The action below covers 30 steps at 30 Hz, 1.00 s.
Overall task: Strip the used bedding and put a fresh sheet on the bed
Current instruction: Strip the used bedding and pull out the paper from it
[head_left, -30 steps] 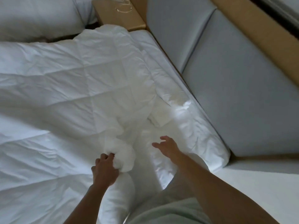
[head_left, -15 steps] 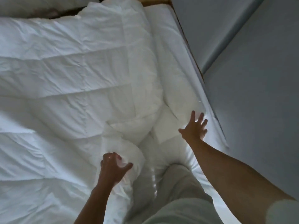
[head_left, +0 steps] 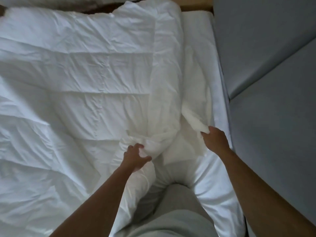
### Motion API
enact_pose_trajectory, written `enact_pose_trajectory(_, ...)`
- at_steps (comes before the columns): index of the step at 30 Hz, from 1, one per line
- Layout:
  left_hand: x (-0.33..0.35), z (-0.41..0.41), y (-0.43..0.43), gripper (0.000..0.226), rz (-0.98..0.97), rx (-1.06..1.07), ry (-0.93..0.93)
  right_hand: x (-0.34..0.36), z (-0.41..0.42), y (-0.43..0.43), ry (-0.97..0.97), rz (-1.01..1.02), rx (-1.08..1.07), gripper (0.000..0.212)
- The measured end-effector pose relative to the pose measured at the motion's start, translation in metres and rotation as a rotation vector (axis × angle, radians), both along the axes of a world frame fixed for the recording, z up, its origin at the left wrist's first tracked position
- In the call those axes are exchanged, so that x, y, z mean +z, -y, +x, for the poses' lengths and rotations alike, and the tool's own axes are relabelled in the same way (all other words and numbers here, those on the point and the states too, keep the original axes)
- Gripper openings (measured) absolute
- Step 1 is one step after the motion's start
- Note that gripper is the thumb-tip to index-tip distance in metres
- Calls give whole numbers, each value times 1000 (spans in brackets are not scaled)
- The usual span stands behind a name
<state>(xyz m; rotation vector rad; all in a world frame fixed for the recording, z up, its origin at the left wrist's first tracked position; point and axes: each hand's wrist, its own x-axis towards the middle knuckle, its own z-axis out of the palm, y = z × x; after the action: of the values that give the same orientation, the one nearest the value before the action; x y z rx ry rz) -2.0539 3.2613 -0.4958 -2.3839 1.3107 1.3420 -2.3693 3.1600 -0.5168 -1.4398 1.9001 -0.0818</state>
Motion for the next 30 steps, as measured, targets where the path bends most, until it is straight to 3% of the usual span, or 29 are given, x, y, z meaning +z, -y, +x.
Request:
enact_pose_trajectory(4,32,-29,21,77,-123,-41,-268,63,28,6,295,-89,-161,18)
enact_pose_trajectory(8,93,-76,31,93,-217,-168,-502,152,48,4,412,-266,-248,15)
enact_pose_trajectory(11,137,-103,25,97,-379,-260,-494,219,55,-11,457,-383,-336,24)
enact_pose_trajectory(15,183,-96,20,73,-635,-240,-322,294,64,-34,592,-530,-442,9)
enact_pose_trajectory(18,196,-80,7,60,-712,-345,-243,335,67,-46,724,-656,-548,18)
enact_pose_trajectory(22,197,-47,-3,37,-598,-394,-163,373,65,-56,828,-706,-618,45)
enact_pose_trajectory(25,198,-19,-9,33,-491,-406,-156,381,56,-69,805,-717,-659,36)
enact_pose_trajectory(27,208,-4,-11,30,-502,-367,-198,376,48,-78,822,-708,-713,41)
enact_pose_trajectory(30,241,7,-7,23,-472,-147,-419,367,39,-89,855,-706,-820,21)
